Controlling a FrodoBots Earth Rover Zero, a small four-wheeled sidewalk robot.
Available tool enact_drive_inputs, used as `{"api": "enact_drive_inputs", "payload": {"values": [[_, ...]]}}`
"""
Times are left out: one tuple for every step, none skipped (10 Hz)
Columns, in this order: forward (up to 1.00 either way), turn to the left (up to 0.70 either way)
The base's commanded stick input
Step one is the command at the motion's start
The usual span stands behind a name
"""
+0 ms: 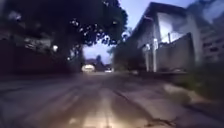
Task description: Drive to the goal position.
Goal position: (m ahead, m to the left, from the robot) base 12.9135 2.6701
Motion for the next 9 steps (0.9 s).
{"api": "enact_drive_inputs", "payload": {"values": [[0.7, 0.0], [0.7, -0.12], [0.7, -0.35], [0.7, -0.35], [0.7, -0.21], [0.7, 0.0], [0.7, 0.0], [0.7, 0.0], [0.7, 0.0]]}}
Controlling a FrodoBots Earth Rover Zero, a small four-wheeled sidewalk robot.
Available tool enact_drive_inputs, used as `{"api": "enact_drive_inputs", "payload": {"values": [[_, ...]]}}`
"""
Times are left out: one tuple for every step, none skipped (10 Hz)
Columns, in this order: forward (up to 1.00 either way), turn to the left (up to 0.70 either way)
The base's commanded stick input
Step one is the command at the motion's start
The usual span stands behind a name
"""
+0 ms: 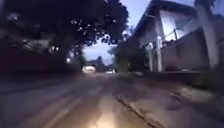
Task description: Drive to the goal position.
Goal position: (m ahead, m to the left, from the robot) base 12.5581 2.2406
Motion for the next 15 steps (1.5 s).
{"api": "enact_drive_inputs", "payload": {"values": [[0.7, 0.0], [0.7, 0.0], [0.7, 0.0], [0.7, 0.0], [0.7, 0.0], [0.7, 0.0], [0.7, 0.0], [0.7, 0.0], [0.7, 0.0], [0.7, 0.0], [0.7, 0.0], [0.7, 0.0], [0.7, 0.0], [0.7, -0.12], [0.7, -0.28]]}}
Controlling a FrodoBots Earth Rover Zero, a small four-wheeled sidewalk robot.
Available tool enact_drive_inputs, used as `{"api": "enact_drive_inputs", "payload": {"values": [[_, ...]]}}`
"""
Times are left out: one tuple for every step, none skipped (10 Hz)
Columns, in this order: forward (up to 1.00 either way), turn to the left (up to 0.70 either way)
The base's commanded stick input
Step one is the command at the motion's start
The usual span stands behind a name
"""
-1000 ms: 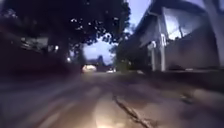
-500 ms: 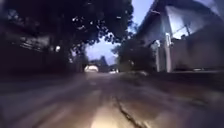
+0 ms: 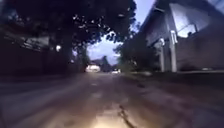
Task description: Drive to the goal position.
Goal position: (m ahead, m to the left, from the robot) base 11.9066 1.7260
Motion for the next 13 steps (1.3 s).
{"api": "enact_drive_inputs", "payload": {"values": [[0.7, -0.35], [0.7, -0.32], [0.7, -0.17], [0.7, -0.01], [0.7, 0.0], [0.7, 0.0], [0.7, 0.0], [0.7, 0.0], [0.7, 0.0], [0.7, 0.0], [0.7, 0.0], [0.7, 0.0], [0.7, 0.0]]}}
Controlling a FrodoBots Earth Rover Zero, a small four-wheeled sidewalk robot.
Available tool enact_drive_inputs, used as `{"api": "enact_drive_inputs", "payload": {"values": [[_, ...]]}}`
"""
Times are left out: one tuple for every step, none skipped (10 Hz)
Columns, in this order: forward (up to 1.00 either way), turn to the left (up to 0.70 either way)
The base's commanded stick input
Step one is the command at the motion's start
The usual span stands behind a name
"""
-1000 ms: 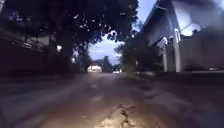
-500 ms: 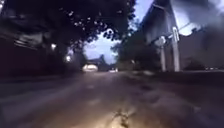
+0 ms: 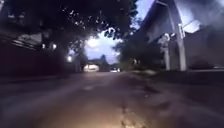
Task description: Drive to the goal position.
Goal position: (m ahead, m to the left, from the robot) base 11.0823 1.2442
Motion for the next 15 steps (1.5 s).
{"api": "enact_drive_inputs", "payload": {"values": [[0.7, 0.0], [0.7, 0.0], [0.7, 0.0], [0.7, 0.0], [0.7, 0.0], [0.7, 0.0], [0.7, 0.0], [0.7, 0.0], [0.7, 0.0], [0.7, 0.0], [0.7, 0.0], [0.7, 0.0], [0.7, 0.0], [0.7, 0.0], [0.7, 0.0]]}}
